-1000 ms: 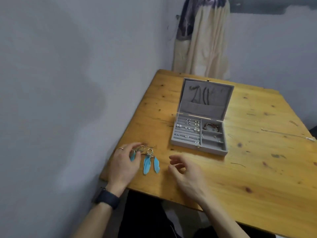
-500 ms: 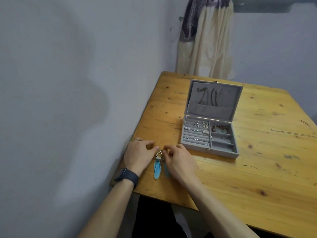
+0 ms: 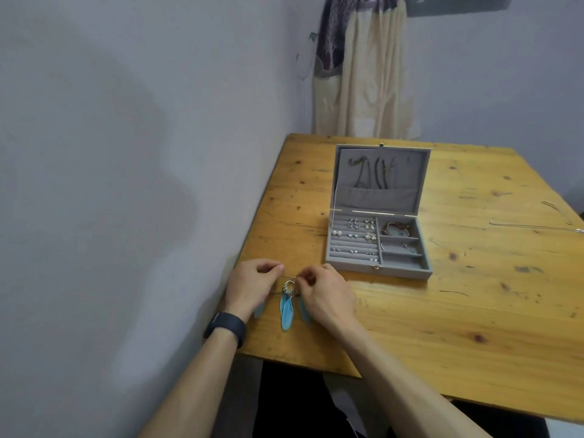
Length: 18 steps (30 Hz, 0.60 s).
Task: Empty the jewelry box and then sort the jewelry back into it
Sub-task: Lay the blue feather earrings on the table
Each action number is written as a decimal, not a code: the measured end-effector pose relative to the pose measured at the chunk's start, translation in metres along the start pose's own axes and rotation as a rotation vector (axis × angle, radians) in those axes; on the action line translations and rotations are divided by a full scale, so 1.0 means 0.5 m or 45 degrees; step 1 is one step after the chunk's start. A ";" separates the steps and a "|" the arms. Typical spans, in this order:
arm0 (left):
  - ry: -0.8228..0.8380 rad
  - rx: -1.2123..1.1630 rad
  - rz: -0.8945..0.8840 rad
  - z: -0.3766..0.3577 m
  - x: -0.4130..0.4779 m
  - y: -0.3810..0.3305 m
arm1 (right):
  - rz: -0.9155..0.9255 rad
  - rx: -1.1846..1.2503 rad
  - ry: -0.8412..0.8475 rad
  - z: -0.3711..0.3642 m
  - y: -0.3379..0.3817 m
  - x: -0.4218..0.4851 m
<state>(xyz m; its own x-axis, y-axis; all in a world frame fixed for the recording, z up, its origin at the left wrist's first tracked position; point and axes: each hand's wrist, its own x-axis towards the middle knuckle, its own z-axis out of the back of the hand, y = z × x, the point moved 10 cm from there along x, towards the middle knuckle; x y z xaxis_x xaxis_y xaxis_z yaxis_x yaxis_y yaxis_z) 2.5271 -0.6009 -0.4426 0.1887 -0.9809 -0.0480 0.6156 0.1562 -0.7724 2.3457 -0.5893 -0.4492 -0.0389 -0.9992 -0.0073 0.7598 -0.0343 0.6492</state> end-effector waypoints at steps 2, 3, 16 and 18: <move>0.059 -0.109 -0.021 -0.007 -0.006 -0.013 | 0.016 0.209 0.022 0.015 -0.017 -0.010; 0.092 -0.147 -0.048 -0.012 -0.008 -0.026 | 0.006 0.359 0.021 0.030 -0.030 -0.017; 0.556 -0.482 -0.394 -0.284 -0.074 -0.379 | -0.165 0.673 -0.592 0.417 -0.336 -0.129; 0.634 -0.440 -0.426 -0.350 -0.090 -0.432 | -0.205 0.620 -0.682 0.479 -0.394 -0.146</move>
<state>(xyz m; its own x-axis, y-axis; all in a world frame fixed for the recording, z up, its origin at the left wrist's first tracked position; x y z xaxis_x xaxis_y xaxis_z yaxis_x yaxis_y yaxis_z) 2.2516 -0.6107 -0.3846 -0.3935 -0.9193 0.0072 0.2848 -0.1293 -0.9498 2.0434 -0.5051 -0.3946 -0.5316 -0.8317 0.1601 0.3487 -0.0426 0.9363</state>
